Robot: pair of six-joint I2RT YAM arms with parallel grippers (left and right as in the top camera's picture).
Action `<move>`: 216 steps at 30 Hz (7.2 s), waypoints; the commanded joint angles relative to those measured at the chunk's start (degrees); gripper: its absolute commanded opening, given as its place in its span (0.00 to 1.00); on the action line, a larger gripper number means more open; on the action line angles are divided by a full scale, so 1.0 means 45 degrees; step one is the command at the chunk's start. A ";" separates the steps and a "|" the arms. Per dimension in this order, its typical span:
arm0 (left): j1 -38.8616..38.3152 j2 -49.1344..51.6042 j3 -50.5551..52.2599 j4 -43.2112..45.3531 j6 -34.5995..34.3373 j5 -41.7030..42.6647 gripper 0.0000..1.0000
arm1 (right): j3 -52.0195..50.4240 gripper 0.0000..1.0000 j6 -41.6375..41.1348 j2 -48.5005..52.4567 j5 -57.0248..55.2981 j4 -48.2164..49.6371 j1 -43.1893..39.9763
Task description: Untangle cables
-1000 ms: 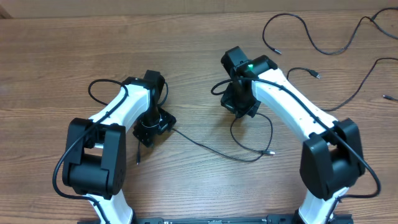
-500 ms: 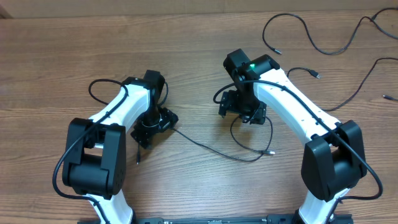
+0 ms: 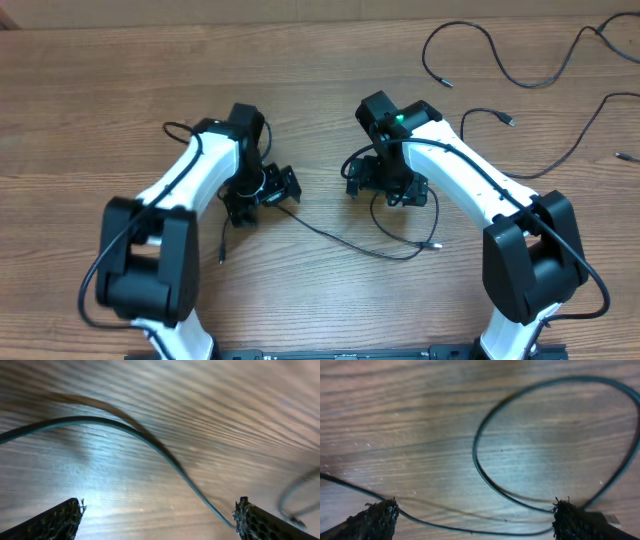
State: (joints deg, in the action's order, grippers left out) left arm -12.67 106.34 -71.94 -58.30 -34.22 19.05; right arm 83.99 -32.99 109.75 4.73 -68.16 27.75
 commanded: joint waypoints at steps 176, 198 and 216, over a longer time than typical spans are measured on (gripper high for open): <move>-0.0034 -0.3298 -0.0355 -0.0835 -0.1496 -0.5314 1.00 | 0.0986 0.31 0.0665 -0.1268 -0.0364 -0.4148 0.0529; -0.0034 -0.3293 -0.0330 -0.0797 -0.1496 -0.5309 1.00 | -0.5440 0.50 0.0000 -0.1268 -0.0121 0.0131 0.1214; -0.0034 -0.3293 -0.0306 -0.0753 -0.1491 -0.5314 1.00 | -0.5761 0.04 -0.0015 -0.1268 0.0675 0.1248 0.1214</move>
State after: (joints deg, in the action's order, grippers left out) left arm -12.67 91.02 -73.65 -61.73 -40.34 -4.95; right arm 58.76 -32.77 104.92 8.69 -62.92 33.12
